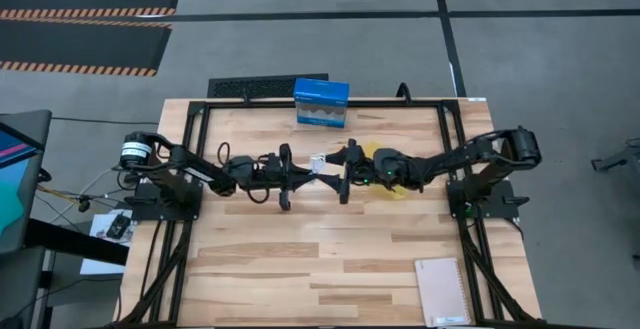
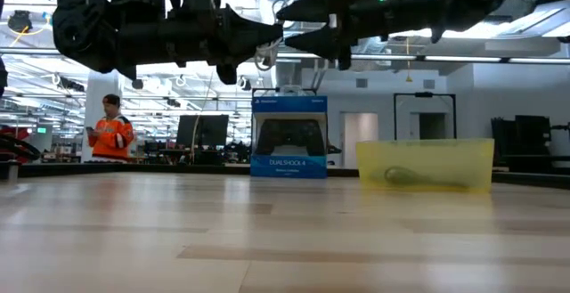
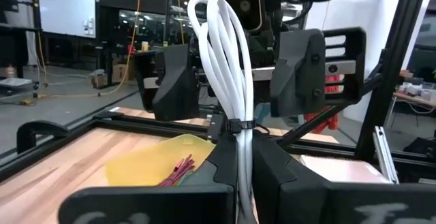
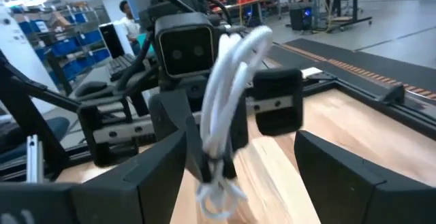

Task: Pick and place USB-C Cables
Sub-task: Put the white charger cable into the yellow bin

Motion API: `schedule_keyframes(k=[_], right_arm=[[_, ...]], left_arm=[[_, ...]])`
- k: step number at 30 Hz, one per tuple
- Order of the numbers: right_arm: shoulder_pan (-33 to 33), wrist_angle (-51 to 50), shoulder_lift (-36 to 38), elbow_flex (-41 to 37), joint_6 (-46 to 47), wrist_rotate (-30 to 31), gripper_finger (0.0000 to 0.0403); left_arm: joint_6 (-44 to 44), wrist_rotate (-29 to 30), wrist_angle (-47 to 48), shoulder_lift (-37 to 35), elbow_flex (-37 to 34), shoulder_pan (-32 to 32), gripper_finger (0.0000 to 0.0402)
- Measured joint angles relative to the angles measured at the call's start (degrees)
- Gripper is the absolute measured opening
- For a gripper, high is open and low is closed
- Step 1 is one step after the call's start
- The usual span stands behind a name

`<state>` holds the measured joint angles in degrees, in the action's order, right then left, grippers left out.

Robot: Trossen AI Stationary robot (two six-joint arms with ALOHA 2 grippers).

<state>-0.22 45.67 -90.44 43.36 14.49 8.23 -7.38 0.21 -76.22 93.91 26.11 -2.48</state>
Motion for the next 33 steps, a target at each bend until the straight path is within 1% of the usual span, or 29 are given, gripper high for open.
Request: schedule_keyframes(k=[6,8,10,14,16,20,21,26,28,31,33], right_arm=[[-0.66,-0.09,-2.95,2.93,-0.07,-1.05,0.0295],[-0.7,0.1,-3.63,3.64,-0.12,-0.96,0.0283],[-0.84,-0.13,-3.69,3.69,-0.22,-0.82,0.0261],[-1.06,-0.59,-3.69,3.69,-0.88,-0.84,0.0189],[-1.19,-0.5,-3.66,3.69,-0.88,-0.98,0.0143],[-1.34,-0.56,-3.61,3.69,-1.22,-1.35,0.0039],[-1.34,-0.66,-3.58,3.69,-1.57,-1.3,0.0025],[-1.36,-0.96,-3.58,3.69,-1.65,-1.18,0.0024],[-1.4,-1.11,-3.58,3.69,-1.65,-1.14,0.0024],[-1.64,-1.24,-3.58,3.69,-1.46,-1.07,0.0023],[-1.85,-1.36,-3.57,3.69,-1.44,-1.02,0.0023]], left_arm=[[0.05,0.02,0.18,0.0,0.02,0.0,0.0],[0.05,0.04,0.23,0.0,0.02,0.0,0.0],[0.05,0.04,0.21,0.0,0.02,0.0,0.0],[0.25,0.34,0.61,-0.02,0.02,-0.04,0.0],[0.25,0.74,0.63,-0.02,0.02,-0.04,0.0],[0.25,1.78,0.71,-0.02,0.0,-0.08,0.0],[0.26,2.11,0.72,-0.02,0.0,-0.07,0.0],[0.23,2.13,1.02,-0.02,-0.02,-0.28,0.0001],[-0.16,2.37,1.09,-0.02,-0.02,-0.31,0.0008],[-0.22,3.28,1.04,-0.02,0.0,-0.2,0.0031],[-0.18,3.19,1.06,-0.02,0.0,-0.22,0.0057]])
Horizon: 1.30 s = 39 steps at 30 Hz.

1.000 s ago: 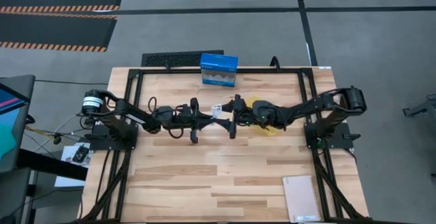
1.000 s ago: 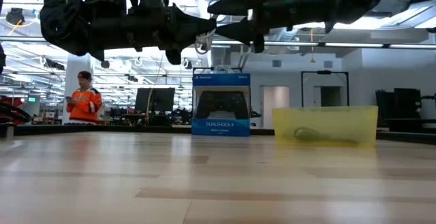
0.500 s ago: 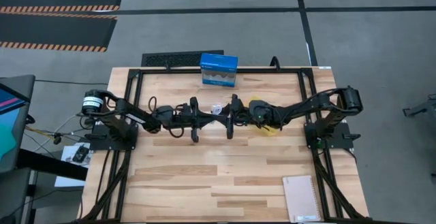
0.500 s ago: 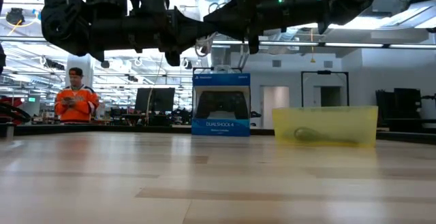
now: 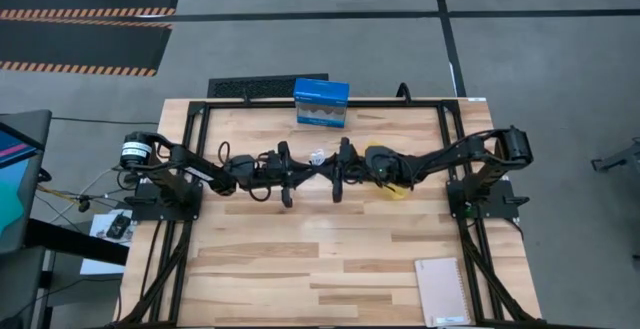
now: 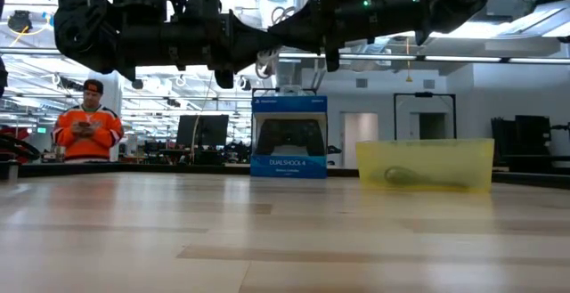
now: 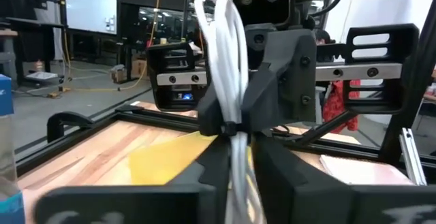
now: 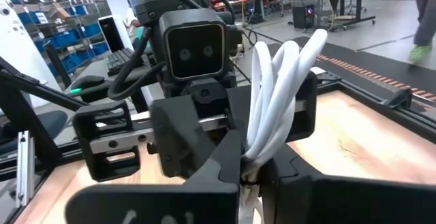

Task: Pick and place USB-C Cables
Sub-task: Put the white charger cable into the yellow bin

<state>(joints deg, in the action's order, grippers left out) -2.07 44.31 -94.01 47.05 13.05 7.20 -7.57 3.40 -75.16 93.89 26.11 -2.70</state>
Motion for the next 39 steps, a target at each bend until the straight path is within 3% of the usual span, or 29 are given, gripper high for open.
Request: schedule_keyframes(k=[8,13,21,26,39], right_arm=[[-1.37,-3.35,4.48,-0.2,-1.01,0.45,0.0023],[-3.9,-16.29,12.68,-0.15,-1.55,0.48,0.0023],[-8.89,-49.28,28.76,-0.07,0.76,0.52,0.0022],[-12.32,-65.85,34.17,-0.07,3.37,1.02,0.0022],[-13.97,-81.01,26.24,-0.07,3.92,0.17,0.0022]], left_arm=[[-3.66,-0.51,0.65,-0.52,0.04,0.02,0.0183],[-5.96,-1.74,3.09,-2.28,0.04,0.03,0.0225],[-6.72,-1.68,10.69,-5.87,0.03,0.02,0.0223],[-6.72,-3.05,12.48,-6.38,0.02,0.02,0.0215],[-6.72,-3.67,15.06,-6.36,0.02,0.0,0.021]])
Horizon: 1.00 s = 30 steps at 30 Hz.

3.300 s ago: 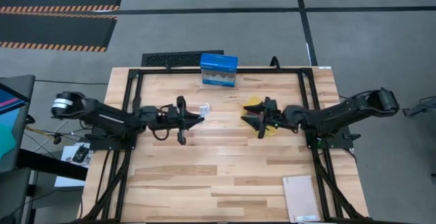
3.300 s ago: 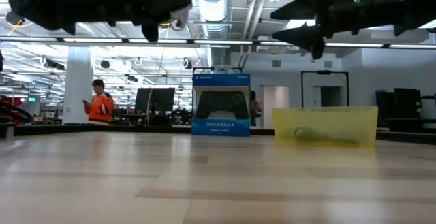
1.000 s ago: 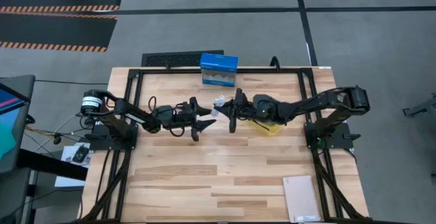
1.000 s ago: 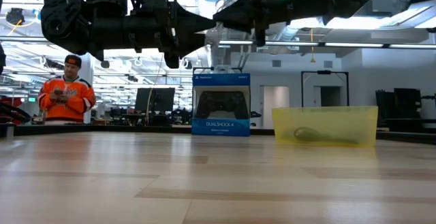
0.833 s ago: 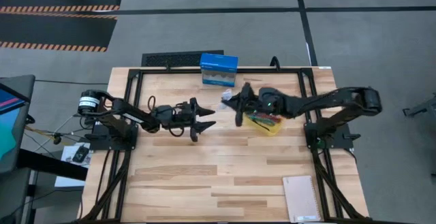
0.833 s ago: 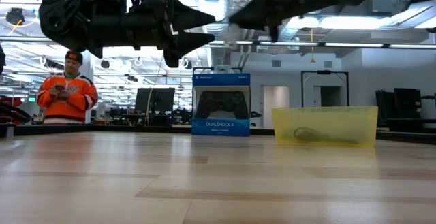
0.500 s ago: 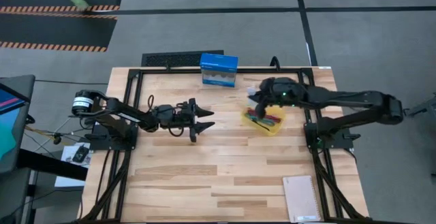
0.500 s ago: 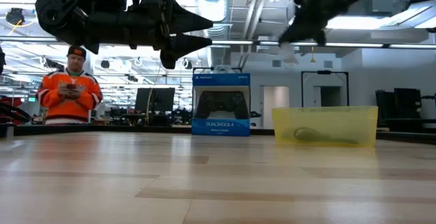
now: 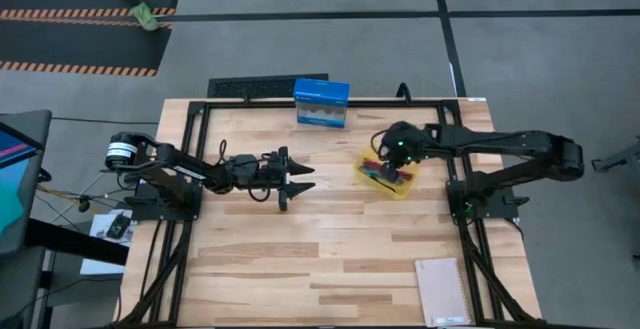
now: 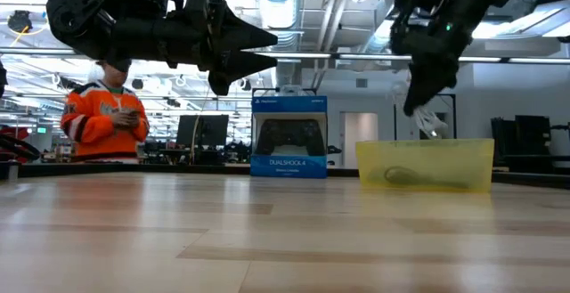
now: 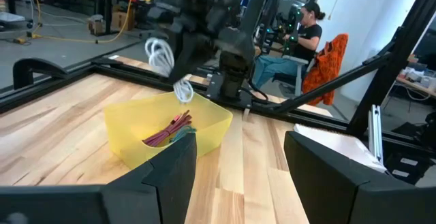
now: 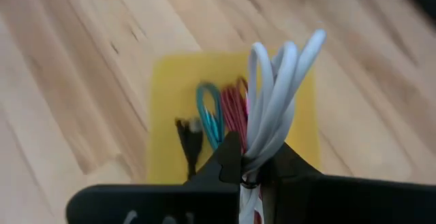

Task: Pick and place USB-C Cables
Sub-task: Put the white charger cable into the yellow bin

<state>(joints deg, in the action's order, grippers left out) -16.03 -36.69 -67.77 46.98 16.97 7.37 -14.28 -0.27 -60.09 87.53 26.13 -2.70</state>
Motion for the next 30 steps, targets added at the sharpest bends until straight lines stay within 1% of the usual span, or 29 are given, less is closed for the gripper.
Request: schedule_keyframes(k=[9,15,22,30], right_arm=[[-0.27,-1.65,-8.84,0.0,-0.86,-0.42,0.0021],[-0.63,-2.06,-12.81,0.11,-2.31,-1.53,0.0021],[-2.47,-3.84,-17.79,4.11,-5.24,-1.53,0.0021],[-2.51,-6.97,-25.47,8.19,-7.56,-1.55,0.0021]], left_arm=[[0.02,0.0,0.54,0.02,0.0,0.0,0.021],[0.27,0.0,1.51,0.02,0.0,0.0,0.021],[0.5,0.0,1.57,0.04,0.0,0.0,0.021],[0.5,0.0,1.7,0.04,0.0,0.0,0.021]])
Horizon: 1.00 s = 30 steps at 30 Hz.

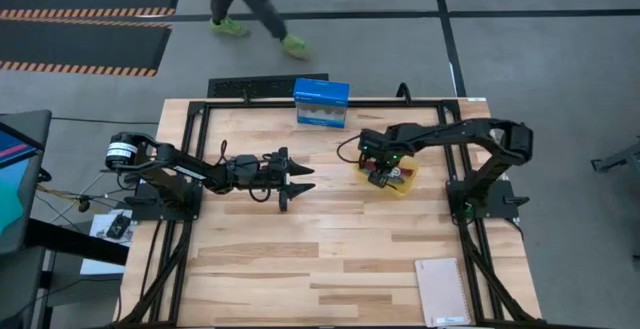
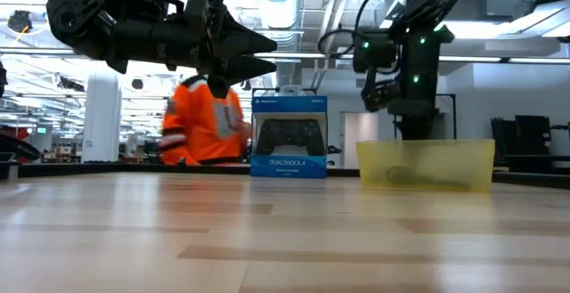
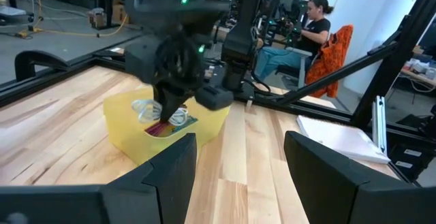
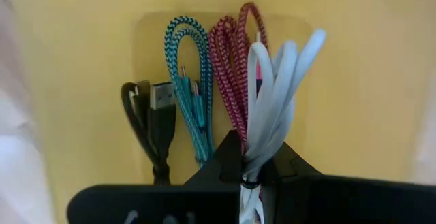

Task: Pick and place USB-C Cables
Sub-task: Put the white charger cable into the yellow bin

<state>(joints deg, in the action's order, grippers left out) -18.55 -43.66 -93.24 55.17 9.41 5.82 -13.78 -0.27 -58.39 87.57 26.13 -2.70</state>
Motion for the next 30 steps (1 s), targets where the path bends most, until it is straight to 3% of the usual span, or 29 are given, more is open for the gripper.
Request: schedule_keyframes(k=[8,13,30], right_arm=[[0.0,-0.02,-5.13,0.34,-0.48,0.25,0.0022],[0.06,0.71,-5.09,0.22,-0.48,0.53,0.0043],[0.15,0.47,-3.63,-0.04,-0.43,-0.77,0.0192]], left_arm=[[0.03,0.0,0.45,0.02,0.0,-0.02,0.021],[0.66,0.0,0.83,0.02,0.0,-0.02,0.021],[0.61,0.0,0.83,0.02,-0.02,-0.02,0.021]])
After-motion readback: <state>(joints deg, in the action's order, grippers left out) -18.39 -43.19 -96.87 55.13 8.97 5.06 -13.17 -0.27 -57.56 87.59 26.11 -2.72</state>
